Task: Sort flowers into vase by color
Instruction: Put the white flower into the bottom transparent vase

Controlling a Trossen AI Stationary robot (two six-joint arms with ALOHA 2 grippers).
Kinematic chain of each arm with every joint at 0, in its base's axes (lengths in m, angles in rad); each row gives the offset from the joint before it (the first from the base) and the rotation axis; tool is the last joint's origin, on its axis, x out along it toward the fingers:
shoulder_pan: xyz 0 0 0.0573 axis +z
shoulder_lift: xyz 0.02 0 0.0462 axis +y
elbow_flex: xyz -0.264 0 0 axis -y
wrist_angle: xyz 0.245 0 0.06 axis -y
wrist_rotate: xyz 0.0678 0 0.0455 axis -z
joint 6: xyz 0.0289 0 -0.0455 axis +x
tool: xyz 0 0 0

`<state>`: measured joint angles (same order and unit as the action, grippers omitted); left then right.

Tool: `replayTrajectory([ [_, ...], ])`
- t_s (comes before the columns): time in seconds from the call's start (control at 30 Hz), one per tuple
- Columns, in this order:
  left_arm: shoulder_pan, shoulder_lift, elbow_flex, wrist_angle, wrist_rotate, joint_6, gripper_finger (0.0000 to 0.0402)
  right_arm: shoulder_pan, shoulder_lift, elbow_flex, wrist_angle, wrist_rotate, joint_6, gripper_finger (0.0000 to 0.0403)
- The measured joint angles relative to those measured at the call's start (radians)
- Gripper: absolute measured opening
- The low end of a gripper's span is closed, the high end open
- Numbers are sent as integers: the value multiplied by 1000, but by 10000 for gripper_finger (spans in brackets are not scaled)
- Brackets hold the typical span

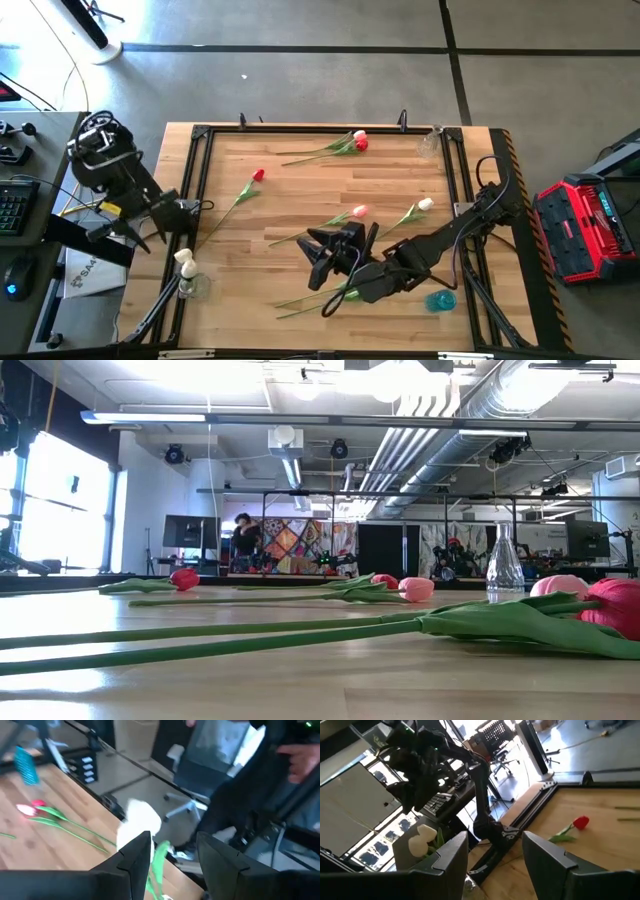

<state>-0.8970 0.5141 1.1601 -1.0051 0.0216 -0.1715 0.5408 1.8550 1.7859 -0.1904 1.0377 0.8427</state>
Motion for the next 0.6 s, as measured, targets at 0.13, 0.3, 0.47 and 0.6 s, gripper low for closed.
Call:
replayTrajectory([
  [0.13, 0, 17, 42, 0, -55, 6, 147, -5, -34, 0, 11, -1, -69, 175],
  [0.3, 0, 62, 84, 3, -97, 16, 147, -9, -75, 0, 61, -2, -215, 174],
  [0.47, 0, 119, 101, 34, -147, 30, 147, -15, -103, 0, 71, -4, -325, 174],
  [0.6, 5, 149, 101, 94, -191, 46, 147, -17, -112, 0, 107, 0, -354, 174],
])
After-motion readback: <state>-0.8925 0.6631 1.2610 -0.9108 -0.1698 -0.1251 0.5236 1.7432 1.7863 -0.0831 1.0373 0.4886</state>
